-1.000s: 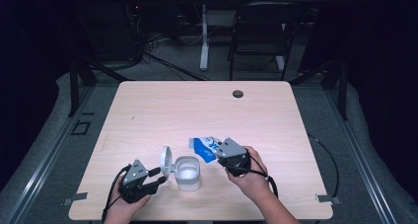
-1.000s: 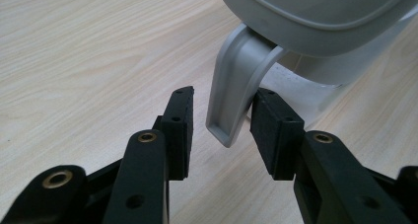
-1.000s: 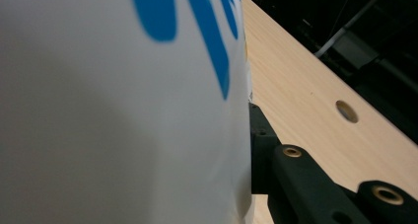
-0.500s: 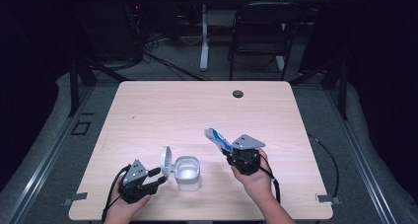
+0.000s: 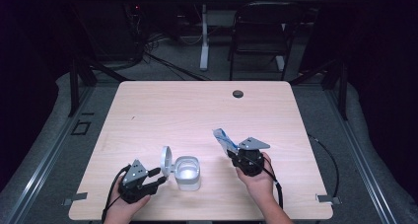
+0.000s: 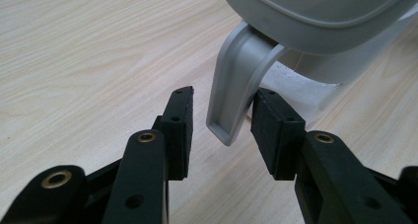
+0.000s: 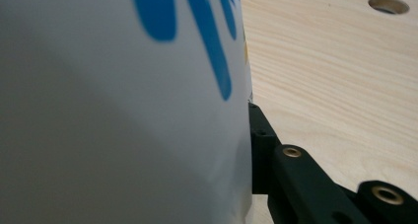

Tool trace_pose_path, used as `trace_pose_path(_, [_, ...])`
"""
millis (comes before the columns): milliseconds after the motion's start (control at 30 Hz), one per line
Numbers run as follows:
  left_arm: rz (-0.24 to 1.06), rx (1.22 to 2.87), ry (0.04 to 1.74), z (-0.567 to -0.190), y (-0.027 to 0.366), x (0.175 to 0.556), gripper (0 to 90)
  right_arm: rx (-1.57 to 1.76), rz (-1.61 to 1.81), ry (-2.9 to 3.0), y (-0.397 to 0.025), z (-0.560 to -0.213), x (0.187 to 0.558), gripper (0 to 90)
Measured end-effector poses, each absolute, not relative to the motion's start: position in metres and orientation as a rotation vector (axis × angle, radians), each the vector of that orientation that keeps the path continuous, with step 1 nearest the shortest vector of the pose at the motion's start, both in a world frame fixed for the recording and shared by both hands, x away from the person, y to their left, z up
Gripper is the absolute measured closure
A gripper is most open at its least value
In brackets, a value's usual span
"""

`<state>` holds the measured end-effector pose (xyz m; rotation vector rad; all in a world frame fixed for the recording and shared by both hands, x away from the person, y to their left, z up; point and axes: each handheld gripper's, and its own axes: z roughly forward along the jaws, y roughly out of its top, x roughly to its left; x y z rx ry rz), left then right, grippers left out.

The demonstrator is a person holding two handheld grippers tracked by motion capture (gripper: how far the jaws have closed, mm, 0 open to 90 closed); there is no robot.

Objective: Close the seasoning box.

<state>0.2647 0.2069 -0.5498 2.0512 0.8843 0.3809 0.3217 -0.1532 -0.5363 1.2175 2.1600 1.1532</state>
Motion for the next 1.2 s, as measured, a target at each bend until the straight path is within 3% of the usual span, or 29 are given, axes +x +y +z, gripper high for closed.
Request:
trace_pose_path(467, [0.380,2.049,0.888,-0.550,0.207,0.264,61.0,1.360,1.127,2.142,-0.163,-0.558,0.330,78.0])
trace_pose_path(1200, [0.384,2.062,0.885,-0.549,0.208,0.264,60.8,1.429,1.141,2.116,-0.167,-0.560,0.325,48.4])
